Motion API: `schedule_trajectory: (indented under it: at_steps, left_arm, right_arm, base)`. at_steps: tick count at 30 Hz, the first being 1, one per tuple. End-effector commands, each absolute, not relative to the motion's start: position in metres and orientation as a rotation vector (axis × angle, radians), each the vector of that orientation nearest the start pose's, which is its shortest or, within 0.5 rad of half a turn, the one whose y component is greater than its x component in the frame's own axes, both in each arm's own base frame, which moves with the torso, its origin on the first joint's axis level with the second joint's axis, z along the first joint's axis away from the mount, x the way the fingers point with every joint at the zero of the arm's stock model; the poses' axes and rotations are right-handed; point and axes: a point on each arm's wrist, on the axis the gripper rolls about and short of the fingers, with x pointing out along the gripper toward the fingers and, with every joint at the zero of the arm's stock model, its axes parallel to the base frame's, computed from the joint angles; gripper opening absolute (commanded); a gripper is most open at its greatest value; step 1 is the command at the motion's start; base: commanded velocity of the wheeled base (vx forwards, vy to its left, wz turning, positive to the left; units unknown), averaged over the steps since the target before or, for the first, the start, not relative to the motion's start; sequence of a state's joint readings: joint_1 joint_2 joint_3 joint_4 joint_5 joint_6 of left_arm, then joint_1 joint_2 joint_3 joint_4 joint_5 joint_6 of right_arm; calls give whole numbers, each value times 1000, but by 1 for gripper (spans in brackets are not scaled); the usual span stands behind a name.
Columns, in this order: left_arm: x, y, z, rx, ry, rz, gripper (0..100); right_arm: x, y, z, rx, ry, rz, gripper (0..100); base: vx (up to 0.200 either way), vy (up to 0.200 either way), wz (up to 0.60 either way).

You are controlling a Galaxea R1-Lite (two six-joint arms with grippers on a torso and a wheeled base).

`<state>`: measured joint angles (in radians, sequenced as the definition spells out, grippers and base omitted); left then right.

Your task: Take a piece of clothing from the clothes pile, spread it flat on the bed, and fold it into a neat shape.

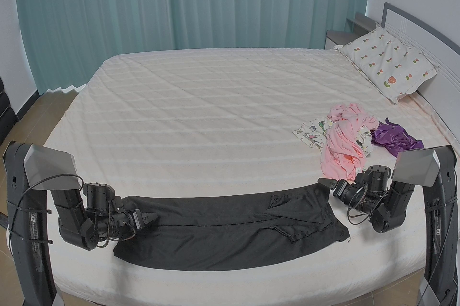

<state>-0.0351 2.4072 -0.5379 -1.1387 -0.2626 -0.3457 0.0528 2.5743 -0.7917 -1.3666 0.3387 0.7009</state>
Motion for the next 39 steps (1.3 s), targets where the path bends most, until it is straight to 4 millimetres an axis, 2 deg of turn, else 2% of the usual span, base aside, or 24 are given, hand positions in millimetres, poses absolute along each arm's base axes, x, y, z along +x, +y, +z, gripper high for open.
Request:
schedule_trajectory:
  at_steps: [1,7,11,15,18,24,27,30,31,32,36,39]
  left_arm:
    - [318,-16,-58,-409,778,-147,0]
    - [309,-8,-55,-417,790,-119,0]
    - [303,2,-42,-431,765,-91,0]
    - [301,9,-22,-438,709,-78,0]
    - [301,11,-12,-440,683,-74,0]
    - [299,25,-11,-458,700,-25,0]
    - [297,39,-11,-477,702,22,0]
    - [293,61,-3,-498,666,89,0]
    - [293,61,-3,-498,666,89,0]
    - [291,75,0,-517,684,136,0]
    - [283,91,13,-553,721,192,0]
    - [283,92,21,-564,731,197,0]
  right_arm:
    - [382,27,-66,742,534,225,100]
    - [382,27,-65,759,532,222,100]
    - [383,26,-55,797,514,217,100]
    - [382,15,-38,872,460,199,100]
    - [379,10,-37,887,440,203,100]
    - [379,6,-36,892,429,205,100]
    - [380,5,-36,892,427,204,100]
    - [380,4,-37,895,430,207,100]
    - [380,4,-37,895,430,207,100]
    - [380,3,-36,903,433,216,100]
    - [381,3,-37,909,437,222,100]
    - [381,3,-37,909,437,222,100]
  base:
    - [0,0,0]
    - [0,0,0]
    - [0,0,0]
    - [0,0,0]
    - [0,0,0]
    - [0,0,0]
    - [0,0,0]
    - [0,0,0]
    - [0,0,0]
    - [0,0,0]
    - [0,0,0]
    - [0,0,0]
